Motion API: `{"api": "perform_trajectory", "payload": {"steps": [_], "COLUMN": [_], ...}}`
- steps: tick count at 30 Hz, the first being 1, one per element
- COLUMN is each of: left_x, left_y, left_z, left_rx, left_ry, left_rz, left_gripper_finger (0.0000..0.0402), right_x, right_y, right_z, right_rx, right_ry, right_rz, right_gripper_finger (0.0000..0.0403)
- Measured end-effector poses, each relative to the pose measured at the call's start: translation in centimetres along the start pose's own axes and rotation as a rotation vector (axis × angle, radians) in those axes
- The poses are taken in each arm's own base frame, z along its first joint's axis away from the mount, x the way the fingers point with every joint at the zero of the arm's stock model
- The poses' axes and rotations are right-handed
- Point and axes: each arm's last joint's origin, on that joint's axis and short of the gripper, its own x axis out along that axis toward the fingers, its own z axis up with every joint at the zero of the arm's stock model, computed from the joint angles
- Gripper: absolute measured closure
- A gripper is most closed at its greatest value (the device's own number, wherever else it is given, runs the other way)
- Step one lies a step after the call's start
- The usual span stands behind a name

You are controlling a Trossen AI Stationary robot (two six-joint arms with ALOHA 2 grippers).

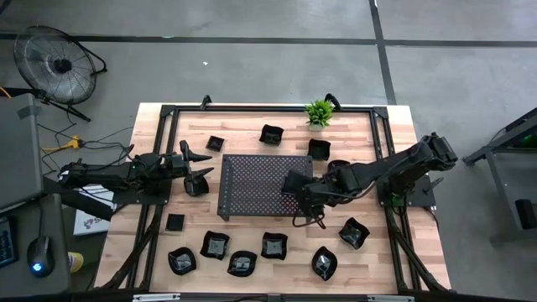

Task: Pick & Place Mini shaped plates
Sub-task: Stack the left square plate on top of the square plates on the shelf

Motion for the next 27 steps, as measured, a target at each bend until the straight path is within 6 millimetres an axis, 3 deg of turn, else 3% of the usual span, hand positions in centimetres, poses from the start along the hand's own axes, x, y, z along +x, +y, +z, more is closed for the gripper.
{"api": "perform_trajectory", "payload": {"steps": [27], "left_x": [0.0], "left_y": [0.0], "left_z": [0.0], "left_rx": [0.0], "left_ry": [0.0], "left_rz": [0.0], "left_gripper_finger": [0.0225], "right_x": [0.28], "right_y": [-0.22], "right_z": [-0.48], "right_rx": [0.018], "right_ry": [-0.032], "right_rz": [0.03], "right_gripper_finger": [0.0391]}}
